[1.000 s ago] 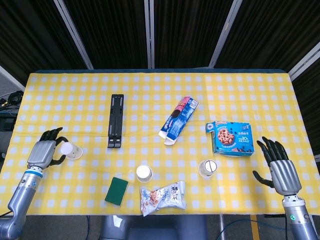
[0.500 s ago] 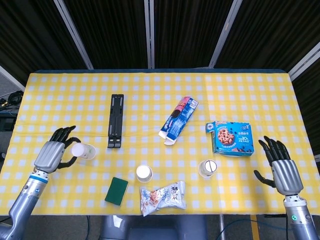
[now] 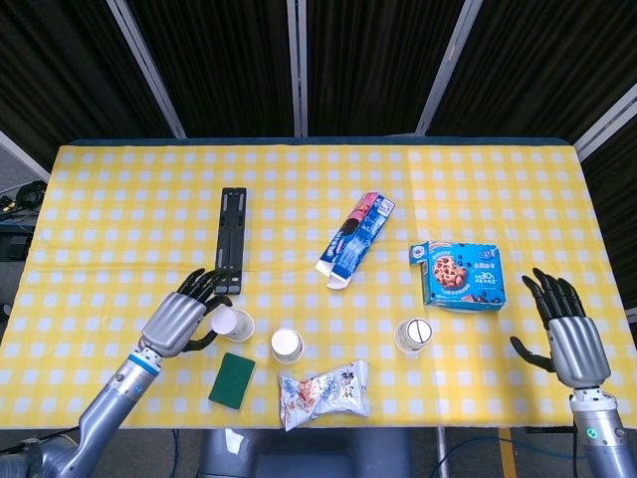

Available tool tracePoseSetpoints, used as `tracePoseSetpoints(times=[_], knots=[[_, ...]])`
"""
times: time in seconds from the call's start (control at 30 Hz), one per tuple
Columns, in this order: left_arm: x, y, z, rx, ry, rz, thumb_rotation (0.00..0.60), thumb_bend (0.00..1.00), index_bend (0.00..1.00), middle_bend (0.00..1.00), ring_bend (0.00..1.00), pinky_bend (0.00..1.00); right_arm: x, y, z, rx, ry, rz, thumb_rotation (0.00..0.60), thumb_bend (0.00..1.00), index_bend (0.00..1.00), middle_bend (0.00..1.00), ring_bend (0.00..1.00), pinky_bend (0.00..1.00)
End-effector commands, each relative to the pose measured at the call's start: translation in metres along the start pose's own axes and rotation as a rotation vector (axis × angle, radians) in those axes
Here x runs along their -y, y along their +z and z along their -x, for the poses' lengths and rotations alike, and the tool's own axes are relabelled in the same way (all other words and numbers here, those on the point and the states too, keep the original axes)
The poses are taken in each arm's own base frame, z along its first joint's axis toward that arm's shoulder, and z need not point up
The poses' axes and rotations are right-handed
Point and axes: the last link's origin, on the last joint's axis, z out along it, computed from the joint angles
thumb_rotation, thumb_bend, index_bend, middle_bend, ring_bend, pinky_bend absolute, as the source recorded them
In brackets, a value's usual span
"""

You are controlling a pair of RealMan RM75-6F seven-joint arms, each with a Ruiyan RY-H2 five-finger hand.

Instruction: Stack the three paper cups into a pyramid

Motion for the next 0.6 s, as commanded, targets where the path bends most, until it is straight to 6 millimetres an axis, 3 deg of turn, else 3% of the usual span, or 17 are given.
tracePoseSetpoints(times=[0.03,0.6], knots=[[-0.015,0.008,0.006,0.022,0.009,0.034,0.600,0.39,0.36,0.00,0.00,0.00,-0.001,0.000,-0.001,-0.002,0.003,0.003,0.600,0.15,0.06,0.00,0.00,0.00],[-0.031,0.009,0.024,0.081,0.040,0.059,0.600,0.39,0.34,0.00,0.00,0.00,0.000,0.000,-0.002,-0.004,0.006,0.000,0.600,0.15,0.06,0.00,0.00,0.00]])
